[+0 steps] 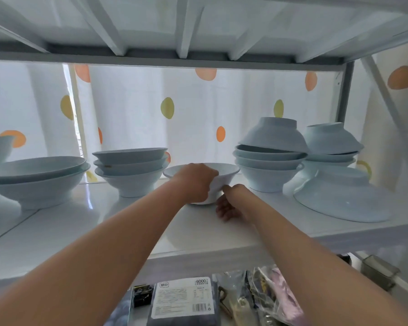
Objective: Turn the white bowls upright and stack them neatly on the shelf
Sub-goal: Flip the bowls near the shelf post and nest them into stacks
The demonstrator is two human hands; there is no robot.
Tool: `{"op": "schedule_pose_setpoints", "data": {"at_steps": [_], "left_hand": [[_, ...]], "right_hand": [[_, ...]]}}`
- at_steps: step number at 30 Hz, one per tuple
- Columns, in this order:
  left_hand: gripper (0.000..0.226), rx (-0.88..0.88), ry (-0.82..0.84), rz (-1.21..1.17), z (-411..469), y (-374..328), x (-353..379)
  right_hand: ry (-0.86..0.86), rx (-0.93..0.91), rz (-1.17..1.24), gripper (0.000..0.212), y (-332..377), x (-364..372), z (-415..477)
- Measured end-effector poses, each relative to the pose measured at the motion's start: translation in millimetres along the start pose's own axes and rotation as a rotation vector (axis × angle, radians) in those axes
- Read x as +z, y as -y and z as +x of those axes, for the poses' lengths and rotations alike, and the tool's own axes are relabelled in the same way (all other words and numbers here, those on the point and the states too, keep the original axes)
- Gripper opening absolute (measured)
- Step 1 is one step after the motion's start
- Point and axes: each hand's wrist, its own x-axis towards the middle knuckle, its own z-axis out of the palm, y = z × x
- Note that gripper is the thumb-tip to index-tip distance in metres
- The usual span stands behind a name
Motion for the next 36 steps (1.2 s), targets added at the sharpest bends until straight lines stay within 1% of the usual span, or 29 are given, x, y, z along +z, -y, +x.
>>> {"op": "schedule_pose_setpoints", "data": {"at_steps": [4,8,11,12,14,16,18,20,23,27,29,32,36], "left_hand": [[0.025,-0.007,0.032,0.085,-0.9,-1.5,6.0],[0.023,-0.037,0.051,0.060,-2.5,1.8,8.0],[0.035,-0.060,0.014,-0.049,0.9,5.5,8.6],[0.040,-0.076,-0.017,-0.124,2.9,5.5,8.9],[0.045,-0.092,-0.131,-0.254,7.0,2.2,10.1],[0.043,-0.092,-0.280,-0.332,11.2,-4.3,9.7],[0.038,-0.114,-0.415,-0.473,15.8,-13.1,7.9],[0.034,-0.155,-0.466,-0.603,24.1,-23.9,5.6],[0.035,-0.221,-0.435,-0.688,50.2,-37.5,0.5],[0.043,-0.322,-0.364,-0.816,94.3,-53.6,-5.9],[0.047,-0.384,-0.322,-0.845,115.0,-62.0,-7.5],[0.049,-0.487,-0.282,-0.837,143.0,-70.2,-12.5],[0.045,-0.633,-0.318,-0.699,167.1,-69.9,-14.0]], "right_hand": [[0.025,-0.079,0.037,0.016,-7.9,-3.7,4.2],[0.020,-0.143,-0.003,0.015,-8.2,-8.0,-1.4],[-0.048,-0.193,-0.104,0.017,-3.0,-17.2,-13.4],[-0.079,-0.213,-0.137,0.018,0.1,-20.7,-18.1],[-0.154,-0.267,-0.227,0.020,7.2,-29.9,-27.1],[-0.237,-0.349,-0.311,0.017,15.4,-43.2,-34.3],[-0.312,-0.428,-0.357,0.013,24.4,-61.3,-37.8],[-0.395,-0.499,-0.408,0.013,32.7,-82.1,-37.4],[-0.530,-0.599,-0.503,0.020,44.9,-116.6,-26.9],[-0.644,-0.702,-0.467,0.032,63.5,-164.9,0.2],[-0.670,-0.702,-0.455,0.041,69.2,-185.1,21.5],[-0.592,-0.616,-0.497,0.057,73.8,-205.8,52.9],[-0.469,-0.557,-0.469,0.069,85.7,-220.3,84.7]]}}
